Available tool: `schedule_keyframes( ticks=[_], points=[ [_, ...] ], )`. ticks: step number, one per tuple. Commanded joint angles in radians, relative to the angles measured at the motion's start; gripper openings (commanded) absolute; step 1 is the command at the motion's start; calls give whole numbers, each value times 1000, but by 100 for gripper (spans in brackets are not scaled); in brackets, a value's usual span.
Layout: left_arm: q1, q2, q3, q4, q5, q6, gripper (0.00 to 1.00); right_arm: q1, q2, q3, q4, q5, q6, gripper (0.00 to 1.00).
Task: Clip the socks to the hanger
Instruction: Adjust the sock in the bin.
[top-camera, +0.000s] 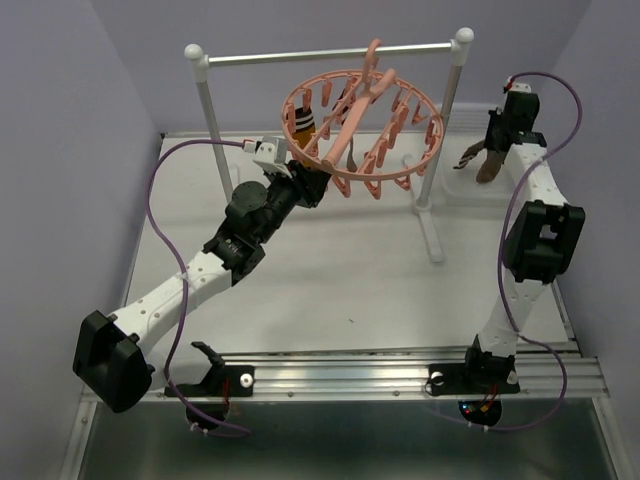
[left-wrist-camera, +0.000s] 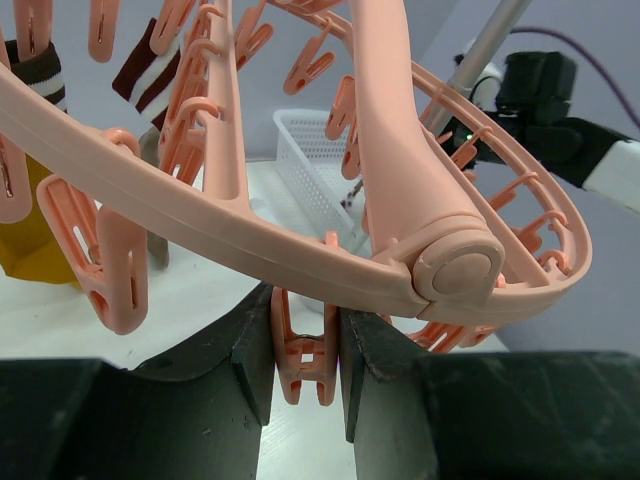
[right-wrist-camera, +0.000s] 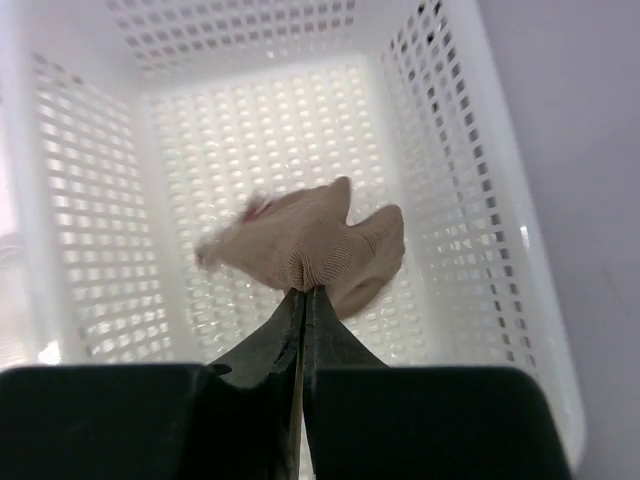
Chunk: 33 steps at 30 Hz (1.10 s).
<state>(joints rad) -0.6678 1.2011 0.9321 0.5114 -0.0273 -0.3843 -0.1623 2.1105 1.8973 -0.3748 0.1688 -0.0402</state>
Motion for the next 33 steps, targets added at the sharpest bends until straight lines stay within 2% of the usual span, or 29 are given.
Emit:
schedule_keyframes(
  ticks=[1,6,11,13,15,18,20,27,28,30,33],
  points=[
    [-9,-35,34,44,-11,-1,0,-5,-136,-87,83,-60,-15,1],
    [-10,-32,28,45,-11,1,0,-5,-181,-211,97,-117,-27,1],
    [-10,-32,30,45,-5,4,0,-5,-173,-293,96,-39,-32,1],
    [-12,-32,30,44,-5,4,0,-5,-167,-311,97,53,-20,4],
    [-12,-31,33,44,-5,4,0,-5,-156,-307,96,133,-6,5],
    [-12,-28,36,44,-2,5,0,-5,-115,-279,79,330,11,6],
    [-12,-26,36,44,-3,4,0,-5,-100,-244,54,394,17,7],
    [-13,-23,39,44,-11,-1,0,-5,-101,-208,34,396,-29,19],
    [-13,-23,40,44,-11,-2,0,-5,-104,-207,33,373,-74,21],
    [-15,-20,40,44,-8,-2,0,-5,-127,-216,34,296,-150,37],
    [-15,-21,42,41,-3,1,0,-5,-193,-270,33,13,-367,64]
  ],
)
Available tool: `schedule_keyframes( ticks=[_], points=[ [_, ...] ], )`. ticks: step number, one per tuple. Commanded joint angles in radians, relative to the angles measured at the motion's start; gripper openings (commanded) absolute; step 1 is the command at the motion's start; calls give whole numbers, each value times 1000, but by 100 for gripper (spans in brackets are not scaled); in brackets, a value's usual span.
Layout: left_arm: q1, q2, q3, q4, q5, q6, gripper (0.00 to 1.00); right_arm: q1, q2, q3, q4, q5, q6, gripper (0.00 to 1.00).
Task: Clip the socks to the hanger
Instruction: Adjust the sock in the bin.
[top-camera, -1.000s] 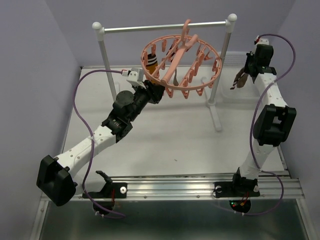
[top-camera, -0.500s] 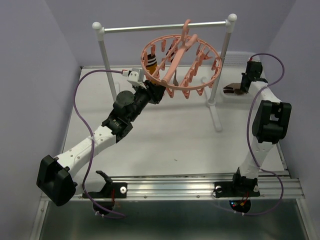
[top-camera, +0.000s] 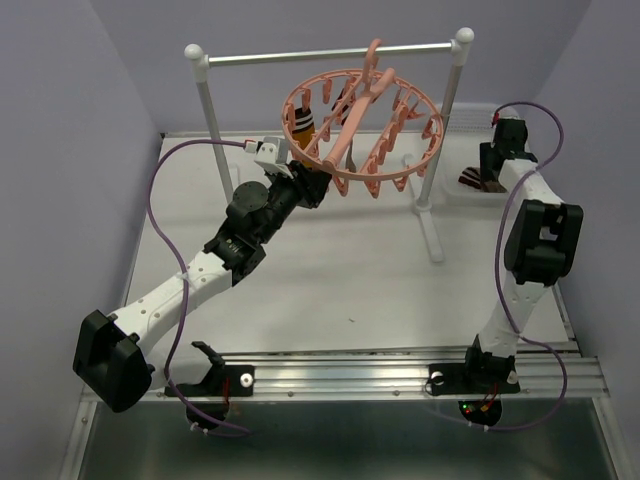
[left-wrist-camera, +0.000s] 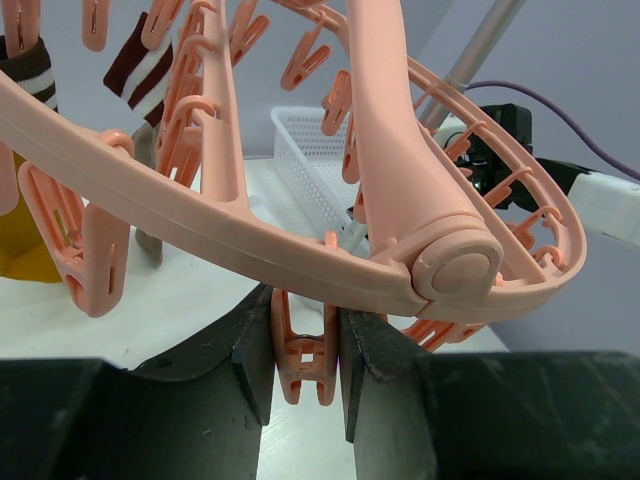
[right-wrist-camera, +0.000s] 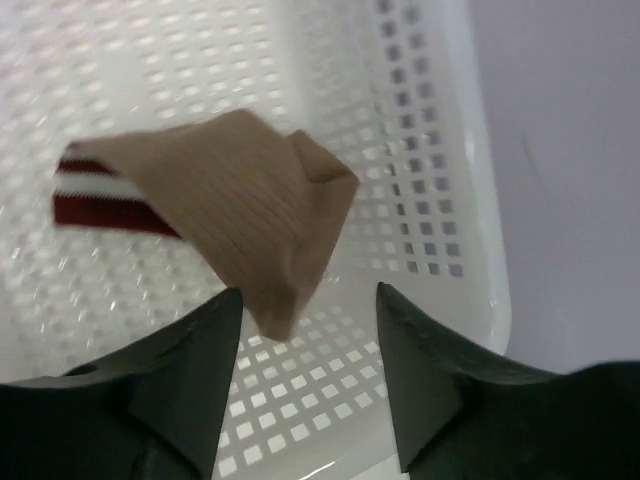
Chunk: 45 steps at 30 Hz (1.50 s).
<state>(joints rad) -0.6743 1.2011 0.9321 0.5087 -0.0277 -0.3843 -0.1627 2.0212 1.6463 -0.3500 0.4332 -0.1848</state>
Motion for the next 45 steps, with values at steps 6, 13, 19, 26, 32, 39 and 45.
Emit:
schedule_keyframes(
  ticks=[6,13,19,26,32,39,45],
  points=[
    [-11,-21,47,33,3,16,0,-5,-170,-57,-36,-614,-527,89],
    [-14,-23,57,7,6,33,0,-5,58,214,-222,-695,-611,91],
    [-16,-8,62,1,17,41,0,-5,218,383,-247,-677,-608,90],
    [-18,8,73,-12,23,44,0,-5,382,581,-262,-674,-573,88],
    [-21,-5,68,-16,11,55,0,-5,430,626,-257,-637,-587,88],
    [-22,-15,59,-16,2,58,0,-14,439,609,-251,-635,-587,86],
    [-24,-18,51,-16,-15,62,0,-32,456,622,-233,-692,-545,82]
  ],
)
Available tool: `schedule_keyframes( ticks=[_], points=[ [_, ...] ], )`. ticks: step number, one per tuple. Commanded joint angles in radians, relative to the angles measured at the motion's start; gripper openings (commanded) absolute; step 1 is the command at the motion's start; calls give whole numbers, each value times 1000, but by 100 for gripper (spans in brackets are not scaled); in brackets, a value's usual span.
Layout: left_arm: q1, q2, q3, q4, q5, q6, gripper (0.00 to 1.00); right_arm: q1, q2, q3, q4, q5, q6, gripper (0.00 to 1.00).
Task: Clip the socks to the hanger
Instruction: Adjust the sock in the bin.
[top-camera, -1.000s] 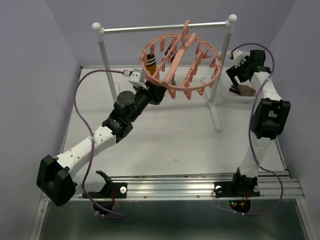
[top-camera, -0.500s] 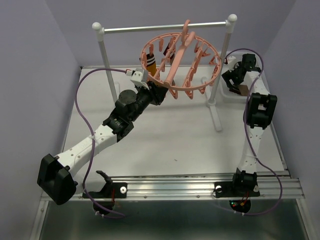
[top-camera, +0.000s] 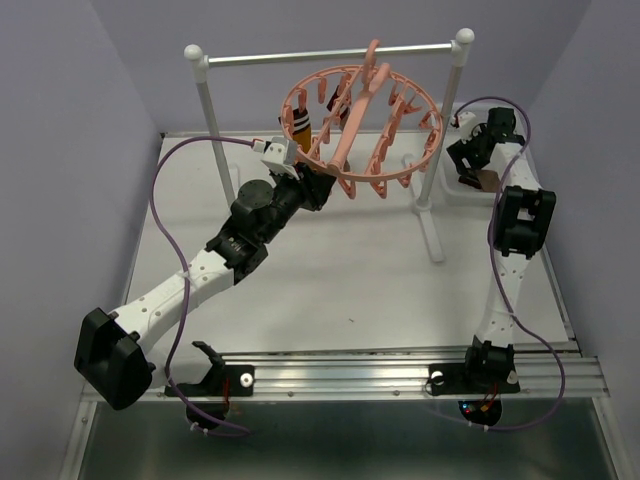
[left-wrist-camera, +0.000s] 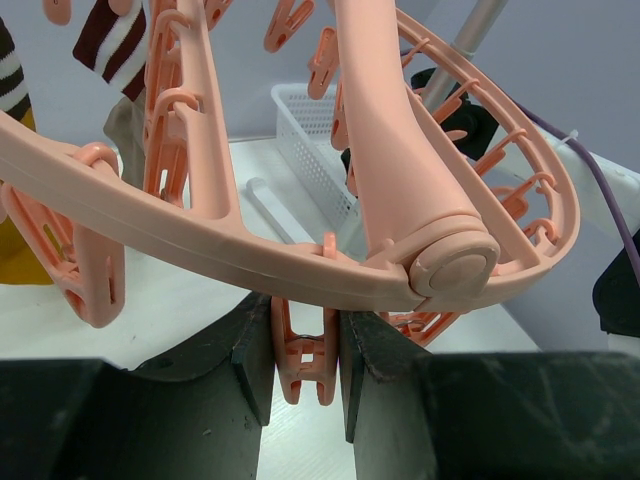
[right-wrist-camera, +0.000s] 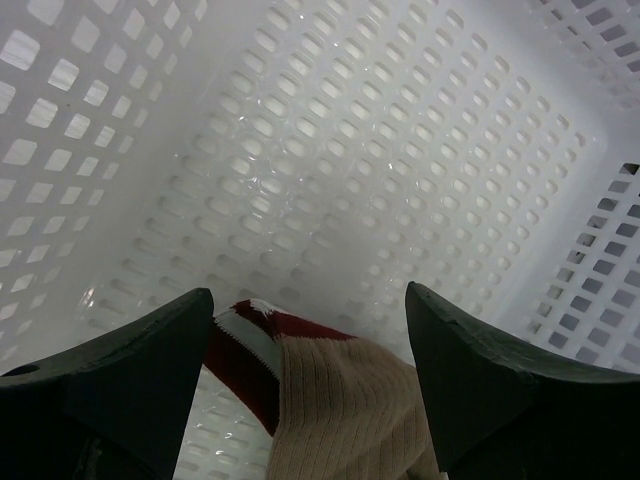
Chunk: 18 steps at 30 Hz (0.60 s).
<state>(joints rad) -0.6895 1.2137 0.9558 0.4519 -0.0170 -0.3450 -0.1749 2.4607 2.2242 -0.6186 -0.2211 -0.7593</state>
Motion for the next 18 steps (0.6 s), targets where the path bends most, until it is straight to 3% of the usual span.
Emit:
schedule_keyframes(
  ticks=[1,7,13,17,18],
  points=[
    [-8,-31,26,42,-27,23,0,-20,21,45,36,-38,29,82],
    [-10,-31,23,42,-29,18,0,-29,40,17,36,25,5,79],
    [-13,-17,34,44,-29,15,0,-29,57,0,34,22,3,63],
    [-15,-16,35,42,-31,15,0,-29,69,9,19,12,28,45],
    [-15,-14,35,44,-34,15,0,-29,69,18,11,0,37,34]
  ],
)
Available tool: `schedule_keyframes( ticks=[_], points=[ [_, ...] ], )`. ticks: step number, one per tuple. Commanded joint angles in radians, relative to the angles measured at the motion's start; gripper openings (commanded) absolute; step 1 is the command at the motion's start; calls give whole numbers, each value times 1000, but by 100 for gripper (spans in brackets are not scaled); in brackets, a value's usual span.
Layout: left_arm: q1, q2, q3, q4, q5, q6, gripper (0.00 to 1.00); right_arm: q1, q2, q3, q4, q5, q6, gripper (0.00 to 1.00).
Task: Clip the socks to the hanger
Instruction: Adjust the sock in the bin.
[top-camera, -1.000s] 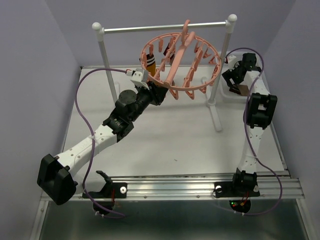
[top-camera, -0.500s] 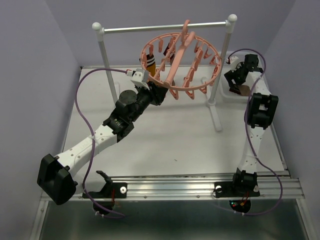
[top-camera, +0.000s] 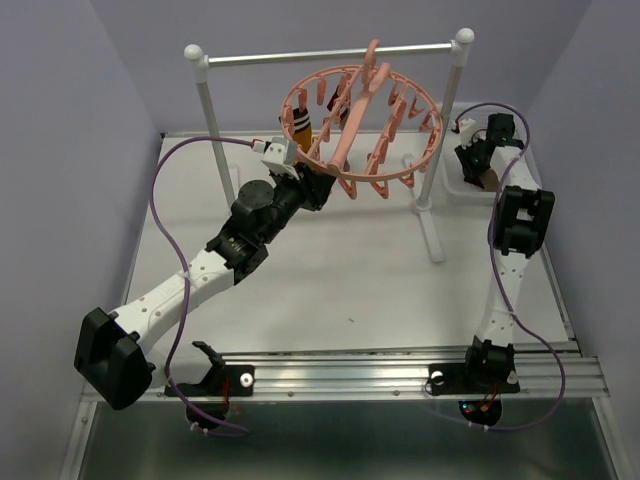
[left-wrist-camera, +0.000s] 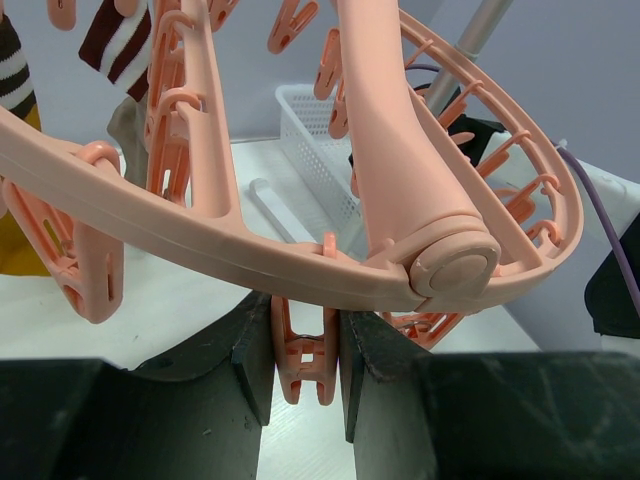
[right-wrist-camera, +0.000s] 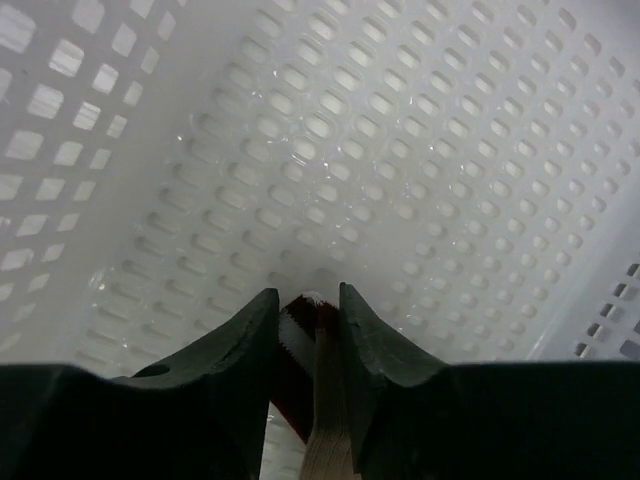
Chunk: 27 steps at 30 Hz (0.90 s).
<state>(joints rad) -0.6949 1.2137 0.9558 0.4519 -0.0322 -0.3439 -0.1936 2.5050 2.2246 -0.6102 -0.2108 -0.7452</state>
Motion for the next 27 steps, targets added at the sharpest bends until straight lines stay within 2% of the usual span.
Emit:
schedule_keyframes(
  ticks=[1,3,7,12,14,16,19,22,23,27],
  points=[
    [-11,-16,37,42,-18,13,0,-10,20,21,-3,-16,27,27],
    [-11,-19,38,42,-23,13,0,-10,9,30,-8,-32,59,1],
    [-12,-17,44,42,-26,20,0,-10,-34,47,13,-64,139,1],
    [-12,-11,52,44,-17,25,0,-10,-161,18,206,-93,404,1],
    [-12,-9,52,47,-17,23,0,-10,-211,-69,360,-15,525,1],
    [-14,-6,52,53,-15,25,0,-10,-280,-171,519,157,613,1],
    [-14,-2,52,62,-15,23,0,-10,-328,-267,642,296,648,1],
    [-14,7,58,60,-15,26,0,-10,-389,-428,752,414,687,1],
    [-14,9,60,60,-15,26,0,-10,-405,-516,838,462,695,1],
    [-14,24,72,61,-9,26,0,-10,-417,-644,920,438,708,1]
  ],
)
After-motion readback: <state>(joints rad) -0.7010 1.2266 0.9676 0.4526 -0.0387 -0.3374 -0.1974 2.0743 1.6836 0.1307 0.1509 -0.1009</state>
